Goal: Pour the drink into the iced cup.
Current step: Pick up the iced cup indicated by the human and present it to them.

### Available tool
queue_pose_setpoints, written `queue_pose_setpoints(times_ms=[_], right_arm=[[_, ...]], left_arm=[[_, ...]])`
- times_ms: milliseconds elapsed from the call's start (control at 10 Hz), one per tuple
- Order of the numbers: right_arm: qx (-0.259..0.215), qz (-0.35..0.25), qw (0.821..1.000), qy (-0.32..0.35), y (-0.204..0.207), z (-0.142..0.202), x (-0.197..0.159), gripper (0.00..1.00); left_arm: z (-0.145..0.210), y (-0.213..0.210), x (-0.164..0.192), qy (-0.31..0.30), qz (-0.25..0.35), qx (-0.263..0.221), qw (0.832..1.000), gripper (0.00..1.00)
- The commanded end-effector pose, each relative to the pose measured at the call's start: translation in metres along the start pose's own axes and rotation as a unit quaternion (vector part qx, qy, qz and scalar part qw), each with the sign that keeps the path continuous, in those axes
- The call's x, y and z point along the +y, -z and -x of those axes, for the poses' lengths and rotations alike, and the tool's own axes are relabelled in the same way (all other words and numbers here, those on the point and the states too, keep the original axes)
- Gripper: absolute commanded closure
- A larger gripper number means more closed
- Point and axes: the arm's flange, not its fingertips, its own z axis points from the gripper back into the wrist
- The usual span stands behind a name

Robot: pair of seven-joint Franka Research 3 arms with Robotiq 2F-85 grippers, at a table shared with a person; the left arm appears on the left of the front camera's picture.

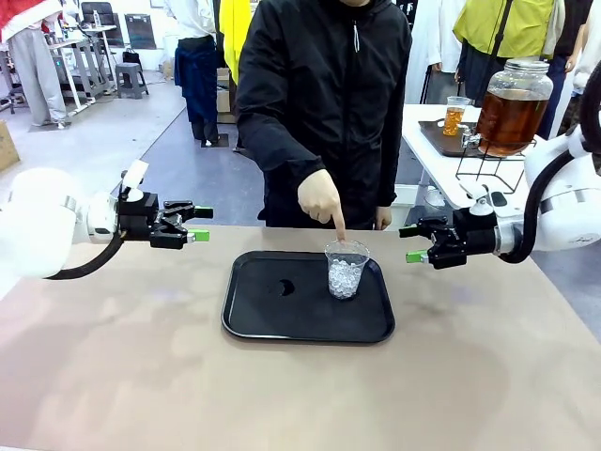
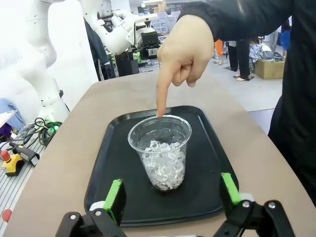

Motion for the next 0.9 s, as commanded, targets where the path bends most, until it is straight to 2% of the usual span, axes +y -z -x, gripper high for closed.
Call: queue_pose_setpoints(times_ms=[0,200,400,800], right_arm=[[0.004,0.005,1.000,-0.005,-0.002,-0.006,0.000,0.00],[-0.002,0.009,1.000,-0.008,0.007,0.005,-0.004,0.00],[-0.011,0.029,0.999,-0.041,0.023,0.016,-0.009,0.00],[-0.037,-0.004,0.999,-0.029,0.041,0.033,-0.016,0.00]], left_arm=[[-0.002,0.001,0.000,0.002,-0.002,0.003,1.000,0.00],[-0.002,0.001,0.000,0.002,-0.002,0.003,1.000,0.00],[-0.002,0.001,0.000,0.002,-0.002,0.003,1.000,0.00],[-0.002,0.001,0.000,0.002,-0.002,0.003,1.000,0.00]])
